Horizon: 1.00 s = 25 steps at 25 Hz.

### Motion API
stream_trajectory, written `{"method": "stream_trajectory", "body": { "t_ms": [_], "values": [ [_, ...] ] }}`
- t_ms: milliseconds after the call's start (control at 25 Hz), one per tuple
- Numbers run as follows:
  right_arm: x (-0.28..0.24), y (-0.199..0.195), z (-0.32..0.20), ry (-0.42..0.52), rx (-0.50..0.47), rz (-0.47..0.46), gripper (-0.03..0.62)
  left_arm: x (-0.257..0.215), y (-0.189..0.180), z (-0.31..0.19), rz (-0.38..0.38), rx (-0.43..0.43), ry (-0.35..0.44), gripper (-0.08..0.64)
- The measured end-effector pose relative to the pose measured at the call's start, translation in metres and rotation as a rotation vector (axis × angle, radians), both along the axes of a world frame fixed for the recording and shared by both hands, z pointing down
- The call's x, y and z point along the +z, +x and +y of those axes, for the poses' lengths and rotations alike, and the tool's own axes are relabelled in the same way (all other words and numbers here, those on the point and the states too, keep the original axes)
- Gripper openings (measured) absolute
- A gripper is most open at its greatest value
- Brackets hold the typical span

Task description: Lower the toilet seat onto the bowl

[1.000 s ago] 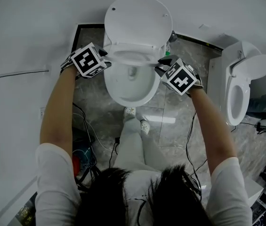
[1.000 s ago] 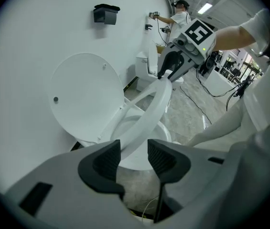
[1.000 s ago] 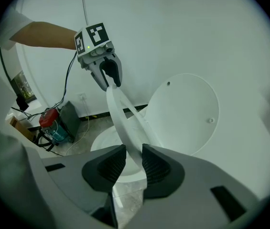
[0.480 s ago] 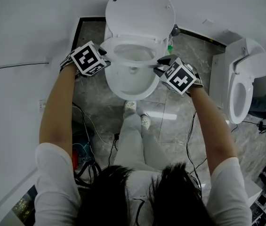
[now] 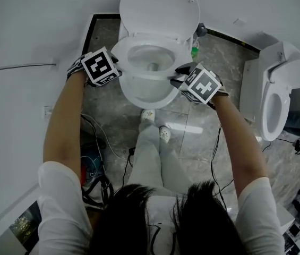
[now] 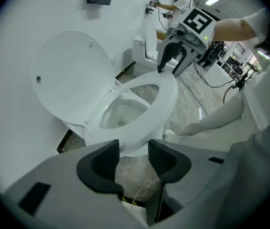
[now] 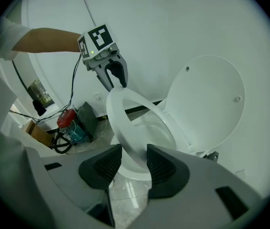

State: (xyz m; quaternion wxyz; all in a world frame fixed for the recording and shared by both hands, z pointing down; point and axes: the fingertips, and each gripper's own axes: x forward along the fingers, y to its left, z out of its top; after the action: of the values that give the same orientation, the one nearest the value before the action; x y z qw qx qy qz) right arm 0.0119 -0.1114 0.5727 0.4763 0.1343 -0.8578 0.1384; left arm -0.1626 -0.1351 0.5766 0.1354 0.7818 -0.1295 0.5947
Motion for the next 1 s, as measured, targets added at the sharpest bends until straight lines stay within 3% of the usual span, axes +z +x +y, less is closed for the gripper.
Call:
{"method": "stream_trajectory", "body": {
  "t_ms": [240, 760, 1000],
  "values": [
    [0.015, -0.001, 0.013, -0.039, -0.038, -0.017, 0.193, 0.015, -0.001, 0.015, -0.062, 0.023, -0.032, 0.196],
    [0.046, -0.005, 0.038, -0.133, -0.146, 0.052, 0.213, 0.043, -0.002, 0.041, -0.065, 0.030, -0.097, 0.216],
    [0.062, -0.007, 0.051, -0.170, -0.144, 0.077, 0.216, 0.059, -0.005, 0.054, -0.043, 0.054, -0.145, 0.221]
  ]
}}
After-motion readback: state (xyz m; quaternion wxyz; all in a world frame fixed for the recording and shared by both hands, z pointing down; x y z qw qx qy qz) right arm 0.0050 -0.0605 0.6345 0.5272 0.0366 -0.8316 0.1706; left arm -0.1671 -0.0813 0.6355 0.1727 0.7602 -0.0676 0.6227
